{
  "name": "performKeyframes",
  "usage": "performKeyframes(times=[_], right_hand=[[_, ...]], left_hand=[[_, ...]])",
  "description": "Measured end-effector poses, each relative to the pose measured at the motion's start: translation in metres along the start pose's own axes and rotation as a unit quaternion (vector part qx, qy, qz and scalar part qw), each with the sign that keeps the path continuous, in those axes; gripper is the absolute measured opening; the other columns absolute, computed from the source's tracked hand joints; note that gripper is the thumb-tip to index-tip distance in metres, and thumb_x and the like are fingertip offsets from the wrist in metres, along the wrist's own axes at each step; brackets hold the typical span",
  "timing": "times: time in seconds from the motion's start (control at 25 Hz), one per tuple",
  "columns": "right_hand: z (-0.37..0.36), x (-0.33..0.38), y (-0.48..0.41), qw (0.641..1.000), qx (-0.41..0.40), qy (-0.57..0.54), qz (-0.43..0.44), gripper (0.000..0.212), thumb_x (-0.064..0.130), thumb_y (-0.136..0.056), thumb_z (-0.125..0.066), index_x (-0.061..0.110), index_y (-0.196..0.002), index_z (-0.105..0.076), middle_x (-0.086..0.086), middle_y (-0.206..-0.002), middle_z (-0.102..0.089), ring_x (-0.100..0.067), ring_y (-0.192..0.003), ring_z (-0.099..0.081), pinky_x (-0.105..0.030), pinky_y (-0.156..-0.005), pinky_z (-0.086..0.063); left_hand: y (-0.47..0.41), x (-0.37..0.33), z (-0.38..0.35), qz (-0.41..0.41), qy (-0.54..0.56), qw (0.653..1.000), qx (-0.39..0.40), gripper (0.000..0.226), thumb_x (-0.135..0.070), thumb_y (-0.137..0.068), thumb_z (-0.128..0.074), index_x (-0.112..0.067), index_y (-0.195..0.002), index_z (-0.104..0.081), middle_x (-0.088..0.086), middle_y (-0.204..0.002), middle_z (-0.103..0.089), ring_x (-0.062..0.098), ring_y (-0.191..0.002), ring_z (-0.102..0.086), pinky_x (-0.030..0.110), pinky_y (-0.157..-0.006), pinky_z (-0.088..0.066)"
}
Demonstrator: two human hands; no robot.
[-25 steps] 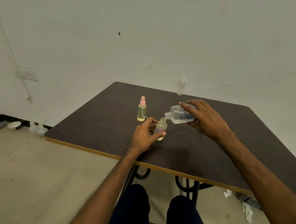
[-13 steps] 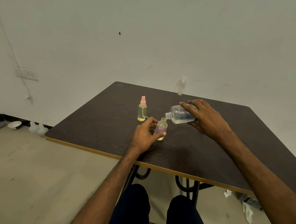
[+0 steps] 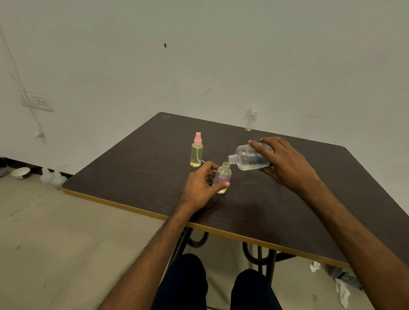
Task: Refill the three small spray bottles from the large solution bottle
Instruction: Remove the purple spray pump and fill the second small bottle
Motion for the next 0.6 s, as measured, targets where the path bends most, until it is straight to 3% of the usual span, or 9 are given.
performKeyframes(times=[0.4,0.6], right_hand=[[-0.002,0.000,0.004,1.000,0.001,-0.016,-0.014,0.077,0.028,-0.081,-0.079,0.019,-0.147,-0.041,-0.016,-0.134,-0.054,-0.035,-0.121,-0.051,-0.046,-0.089,-0.053],[-0.015,0.005,0.013,0.995,0.018,-0.082,-0.062,0.079,0.028,-0.082,-0.077,0.020,-0.150,-0.037,-0.012,-0.137,-0.052,-0.031,-0.123,-0.048,-0.042,-0.092,-0.050]], left_hand=[[0.002,-0.003,0.001,0.007,0.006,1.000,0.003,0.045,-0.042,-0.074,-0.084,-0.026,-0.109,-0.060,-0.008,-0.108,-0.071,0.007,-0.100,-0.066,0.034,-0.087,-0.059],[0.001,-0.001,0.001,0.020,0.002,1.000,0.004,0.047,-0.044,-0.074,-0.083,-0.026,-0.110,-0.059,-0.007,-0.110,-0.070,0.009,-0.100,-0.066,0.035,-0.086,-0.060]])
Point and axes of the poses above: each hand's wrist, its own y-axis away from the middle knuckle, its own z-axis out of the back of the hand, x = y × z, the point moved 4 cm from there along -y, towards the middle knuckle
